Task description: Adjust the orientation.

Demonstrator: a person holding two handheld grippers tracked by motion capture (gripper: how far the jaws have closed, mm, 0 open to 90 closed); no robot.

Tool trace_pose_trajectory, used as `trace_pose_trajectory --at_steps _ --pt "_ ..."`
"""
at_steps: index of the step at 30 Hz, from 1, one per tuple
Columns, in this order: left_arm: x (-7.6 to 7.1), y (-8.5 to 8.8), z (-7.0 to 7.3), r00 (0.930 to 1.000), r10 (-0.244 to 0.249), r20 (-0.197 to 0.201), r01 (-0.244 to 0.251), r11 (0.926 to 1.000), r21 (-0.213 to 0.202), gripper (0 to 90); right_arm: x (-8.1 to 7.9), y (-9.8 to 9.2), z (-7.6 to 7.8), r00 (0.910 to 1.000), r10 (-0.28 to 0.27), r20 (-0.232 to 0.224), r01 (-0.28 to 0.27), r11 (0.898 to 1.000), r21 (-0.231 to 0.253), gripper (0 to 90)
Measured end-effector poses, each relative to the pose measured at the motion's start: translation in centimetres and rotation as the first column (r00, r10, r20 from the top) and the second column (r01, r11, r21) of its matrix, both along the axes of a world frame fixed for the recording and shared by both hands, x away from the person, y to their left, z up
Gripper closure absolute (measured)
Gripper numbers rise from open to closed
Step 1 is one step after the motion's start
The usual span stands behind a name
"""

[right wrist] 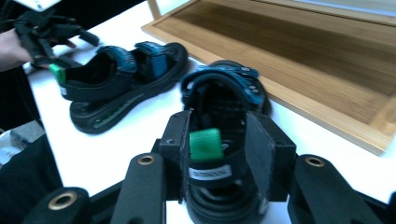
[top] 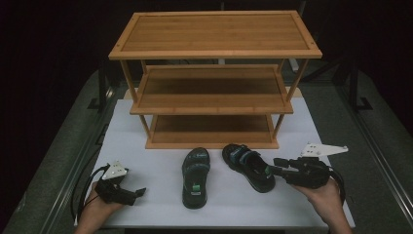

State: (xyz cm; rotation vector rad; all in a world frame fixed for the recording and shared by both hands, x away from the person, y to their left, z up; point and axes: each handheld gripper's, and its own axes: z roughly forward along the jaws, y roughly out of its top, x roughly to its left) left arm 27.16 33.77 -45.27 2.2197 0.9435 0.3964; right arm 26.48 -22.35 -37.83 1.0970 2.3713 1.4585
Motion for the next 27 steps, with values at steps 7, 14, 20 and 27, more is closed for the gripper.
trace_pose_trajectory --at_steps 7,14,20,27 --pt "0.0 0.0 0.0 1.0000 0.001 -0.001 -0.001 1.0000 -0.001 0.0 0.7 1.0 -0.6 0.9997 0.024 -0.011 -0.024 1.000 -0.020 64.6" --pt "0.0 0.0 0.0 1.0000 0.001 -0.001 -0.001 1.0000 -0.002 0.0 0.5 1.2 -0.5 0.9989 0.045 0.011 -0.045 0.999 -0.025 82.2" --pt "0.0 0.0 0.0 1.0000 0.000 -0.001 0.000 1.0000 0.001 0.0 0.2 1.9 -0.1 0.9962 0.085 0.019 -0.084 0.996 -0.015 84.7" --pt "0.0 0.0 0.0 1.0000 0.001 0.000 -0.001 1.0000 -0.002 0.0 -0.3 4.1 0.5 0.9883 0.148 0.036 -0.147 0.989 -0.028 84.9"
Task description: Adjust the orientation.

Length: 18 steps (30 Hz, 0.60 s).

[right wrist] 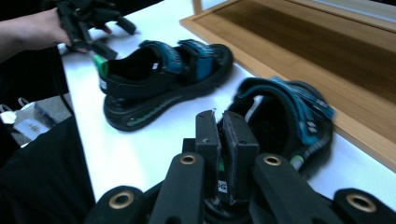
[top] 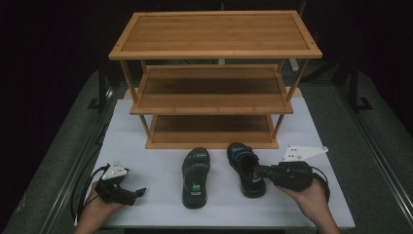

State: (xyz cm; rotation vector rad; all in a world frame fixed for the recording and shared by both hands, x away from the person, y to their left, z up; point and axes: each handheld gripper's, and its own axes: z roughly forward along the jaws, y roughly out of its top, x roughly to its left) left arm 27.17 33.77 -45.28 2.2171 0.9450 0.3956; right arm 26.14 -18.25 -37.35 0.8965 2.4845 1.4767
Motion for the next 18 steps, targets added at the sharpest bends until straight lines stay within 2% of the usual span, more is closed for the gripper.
trace_pose_trajectory --at_steps 6,10,12,13,14,16,18 --pt "0.0 0.0 0.0 1.0000 -0.001 -0.001 0.001 1.0000 0.000 0.0 -0.1 1.7 -0.1 0.9993 0.038 0.005 -0.038 0.999 -0.008 85.0" --pt "0.0 0.0 0.0 1.0000 -0.001 -0.001 0.001 1.0000 0.001 0.0 -0.1 2.9 -0.4 0.9975 0.069 -0.010 -0.069 0.998 -0.011 84.2" --pt "0.0 0.0 0.0 1.0000 -0.002 -0.002 0.002 1.0000 0.002 0.0 -0.1 3.0 -0.5 0.9968 0.079 -0.012 -0.079 0.997 -0.020 81.9" --pt "0.0 0.0 0.0 1.0000 -0.001 -0.001 0.001 1.0000 0.002 0.0 -0.2 3.2 -0.6 0.9966 0.082 -0.004 -0.082 0.996 -0.029 76.2" --pt "0.0 0.0 0.0 1.0000 -0.001 -0.001 0.001 1.0000 0.002 0.0 -0.2 3.2 -0.6 0.9966 0.082 -0.004 -0.082 0.996 -0.029 76.2" --pt "0.0 0.0 0.0 1.0000 0.000 -0.001 0.000 1.0000 0.000 0.0 -0.3 3.0 0.0 0.9967 0.080 0.013 -0.080 0.997 -0.016 69.8" --pt "0.0 0.0 0.0 1.0000 0.000 -0.001 0.000 1.0000 0.000 0.0 -0.2 2.9 0.3 0.9967 0.079 0.022 -0.079 0.997 -0.003 68.6"
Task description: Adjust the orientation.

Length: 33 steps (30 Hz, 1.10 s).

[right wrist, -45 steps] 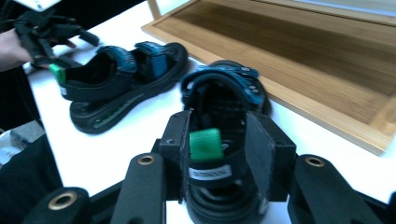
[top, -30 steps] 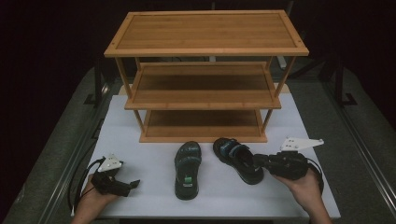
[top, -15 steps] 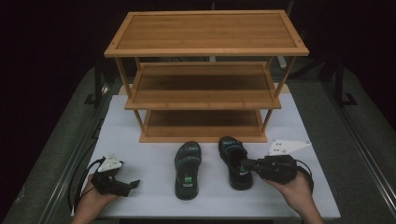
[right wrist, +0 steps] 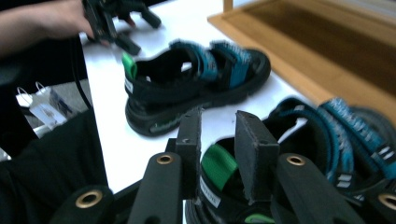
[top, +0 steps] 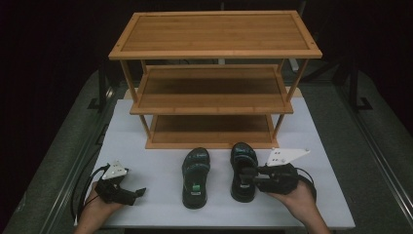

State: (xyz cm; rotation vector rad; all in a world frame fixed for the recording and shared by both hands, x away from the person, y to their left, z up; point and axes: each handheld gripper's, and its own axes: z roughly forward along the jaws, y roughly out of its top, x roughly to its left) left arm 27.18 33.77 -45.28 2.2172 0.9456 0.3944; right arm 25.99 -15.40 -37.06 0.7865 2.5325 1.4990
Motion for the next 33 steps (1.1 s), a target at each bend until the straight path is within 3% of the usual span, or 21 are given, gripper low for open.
trace_pose_trajectory --at_steps 2,3,6,13,18,19,24,25,33 --pt "0.0 0.0 0.0 1.0000 0.000 0.000 0.000 1.0000 0.000 0.0 0.5 -0.3 0.6 0.9997 -0.017 0.017 0.017 1.000 0.013 67.5" --pt "0.0 0.0 0.0 1.0000 0.001 0.001 -0.001 1.0000 -0.001 0.0 1.2 -0.4 0.8 0.9988 -0.036 0.031 0.037 0.999 -0.007 65.4" --pt "0.0 0.0 0.0 1.0000 0.000 0.000 0.000 1.0000 0.001 0.0 2.2 -0.6 0.8 0.9985 -0.049 0.024 0.050 0.999 -0.006 61.5" --pt "0.0 0.0 0.0 1.0000 -0.001 -0.001 0.001 1.0000 0.001 0.0 5.7 -0.3 -1.6 0.9980 -0.058 -0.025 0.057 0.997 -0.054 54.4" --pt "0.0 0.0 0.0 1.0000 -0.002 -0.002 0.002 1.0000 0.002 0.0 6.1 0.0 -2.2 0.9977 -0.058 -0.034 0.055 0.994 -0.098 54.0" --pt "0.0 0.0 0.0 1.0000 -0.001 -0.002 0.001 1.0000 0.001 0.0 6.2 0.1 -2.7 0.9977 -0.057 -0.038 0.052 0.992 -0.116 58.2" --pt "0.0 0.0 0.0 1.0000 -0.001 -0.003 0.001 1.0000 0.001 0.0 6.3 0.0 -3.0 0.9978 -0.050 -0.044 0.045 0.994 -0.098 62.6" --pt "0.0 0.0 0.0 1.0000 -0.001 -0.003 0.001 1.0000 0.001 0.0 6.4 -0.2 -3.0 0.9978 -0.046 -0.049 0.041 0.995 -0.090 66.9" --pt "0.0 0.0 0.0 1.0000 -0.001 -0.003 0.001 1.0000 0.001 0.0 6.2 -0.1 -2.6 0.9994 -0.020 -0.028 0.017 0.996 -0.092 67.3"
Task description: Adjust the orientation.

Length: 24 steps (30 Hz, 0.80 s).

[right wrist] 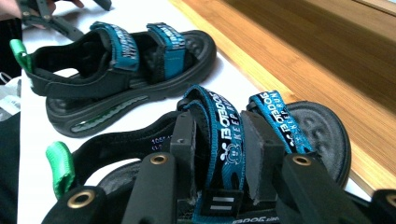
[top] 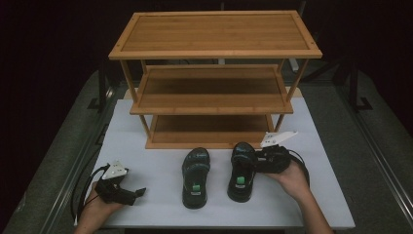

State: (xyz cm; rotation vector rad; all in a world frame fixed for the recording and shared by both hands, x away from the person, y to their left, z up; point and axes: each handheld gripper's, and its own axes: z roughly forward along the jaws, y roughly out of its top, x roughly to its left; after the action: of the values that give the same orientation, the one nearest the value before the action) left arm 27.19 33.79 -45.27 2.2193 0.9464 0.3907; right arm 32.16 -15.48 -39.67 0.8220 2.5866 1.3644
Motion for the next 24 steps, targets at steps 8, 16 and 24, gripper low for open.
trace_pose_trajectory --at_steps 8,16,24 --pt "0.0 0.0 0.0 1.0000 0.000 0.002 0.000 1.0000 -0.002 0.0 -0.1 2.3 0.6 0.9937 0.109 -0.022 -0.109 0.994 0.024 67.3" --pt "0.0 0.0 0.0 1.0000 0.001 0.002 -0.001 1.0000 -0.002 0.0 0.3 4.5 0.1 0.9833 0.177 -0.043 -0.176 0.984 0.018 67.3" --pt "0.0 0.0 0.0 1.0000 0.000 0.001 0.000 1.0000 0.000 0.0 0.6 5.0 -0.2 0.9837 0.176 -0.037 -0.175 0.984 0.032 67.3"
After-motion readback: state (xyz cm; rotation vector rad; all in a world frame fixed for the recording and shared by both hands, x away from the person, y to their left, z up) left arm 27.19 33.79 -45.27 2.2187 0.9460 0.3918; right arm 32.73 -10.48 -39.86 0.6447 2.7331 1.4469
